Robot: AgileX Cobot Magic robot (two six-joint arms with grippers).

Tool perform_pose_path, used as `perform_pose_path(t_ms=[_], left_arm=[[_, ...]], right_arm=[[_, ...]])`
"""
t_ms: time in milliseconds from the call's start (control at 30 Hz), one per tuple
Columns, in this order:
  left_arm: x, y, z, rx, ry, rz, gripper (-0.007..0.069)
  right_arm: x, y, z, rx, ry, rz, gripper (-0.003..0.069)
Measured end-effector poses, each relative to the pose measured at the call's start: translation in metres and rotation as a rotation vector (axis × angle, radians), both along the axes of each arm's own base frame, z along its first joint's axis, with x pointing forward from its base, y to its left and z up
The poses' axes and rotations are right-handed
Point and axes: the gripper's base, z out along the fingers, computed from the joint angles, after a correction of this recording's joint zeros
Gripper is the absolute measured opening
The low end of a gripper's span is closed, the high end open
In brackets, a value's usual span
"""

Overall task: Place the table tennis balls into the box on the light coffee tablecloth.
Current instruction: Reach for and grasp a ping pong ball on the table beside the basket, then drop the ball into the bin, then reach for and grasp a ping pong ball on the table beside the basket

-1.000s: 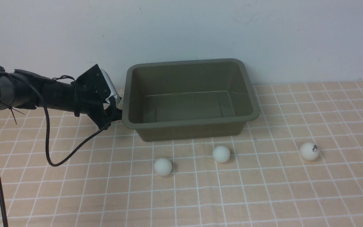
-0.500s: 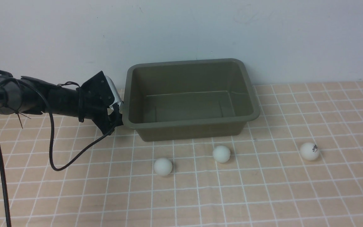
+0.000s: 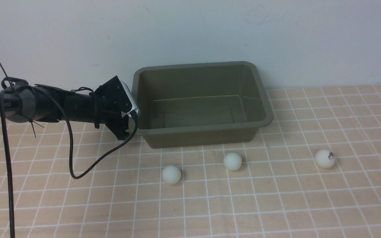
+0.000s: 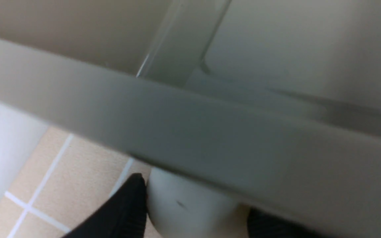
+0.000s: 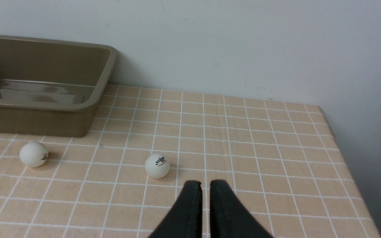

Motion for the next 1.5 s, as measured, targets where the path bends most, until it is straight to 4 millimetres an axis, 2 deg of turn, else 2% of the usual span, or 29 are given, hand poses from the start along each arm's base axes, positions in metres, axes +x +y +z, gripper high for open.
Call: perform_pose_path(t_ms=[167,233,267,300,400,467,533,600,733,900,1133,1233,1300,1367,1500], left_arm=[[0.001,0.011,0.010,-0.004,0.004,0.058,0.0316],[-0.001,0.022,0.028,0.010,0.001,0.082,0.0316],[-0.001,0.023,0.029,0.011,0.002,0.083,0.0316],[-0.004,0.032,0.045,0.023,0.000,0.089,0.0316],[-0.016,0.036,0.070,-0.008,0.036,0.034,0.0316],[-0.025,0.029,0.085,-0.054,0.060,-0.046,0.0316],[-0.030,0.021,0.092,-0.088,0.071,-0.090,0.0316],[-0.033,0.003,0.100,-0.144,0.077,-0.129,0.0316],[-0.030,-0.036,0.099,-0.111,0.065,-0.110,0.0316],[-0.029,-0.072,0.094,-0.024,0.049,-0.053,0.0316],[-0.032,-0.078,0.093,-0.210,0.258,0.127,0.0342],[-0.037,-0.081,0.092,-0.242,0.346,0.126,0.0379],[-0.043,-0.084,0.098,-0.267,0.401,0.112,0.0386],[-0.050,-0.086,0.111,-0.297,0.436,0.114,0.0384],[-0.072,-0.084,0.166,-0.382,0.474,0.156,0.0331]], right_arm=[[0.000,0.000,0.000,0.000,0.001,0.000,0.0033],[0.000,0.000,0.000,0.000,0.001,0.000,0.0033],[0.000,0.000,0.000,0.000,0.001,0.000,0.0033],[0.000,0.000,0.000,0.000,0.002,0.000,0.0033],[0.000,0.000,0.000,0.000,0.005,0.000,0.0033],[0.000,0.000,-0.001,0.000,0.007,0.000,0.0033],[0.000,0.000,-0.001,-0.001,0.008,-0.001,0.0033],[0.000,0.000,-0.001,-0.001,0.009,-0.001,0.0033],[0.000,0.000,-0.001,-0.002,0.011,-0.001,0.0033],[0.000,0.000,-0.001,-0.002,0.011,-0.001,0.0033],[0.000,0.000,-0.001,-0.002,0.014,-0.001,0.0033],[-0.001,0.000,-0.002,-0.001,0.019,-0.002,0.0033],[-0.001,0.000,-0.002,-0.001,0.020,-0.002,0.0033],[-0.001,0.000,-0.002,-0.001,0.020,-0.002,0.0033],[-0.001,0.000,-0.002,-0.001,0.027,-0.002,0.0033]])
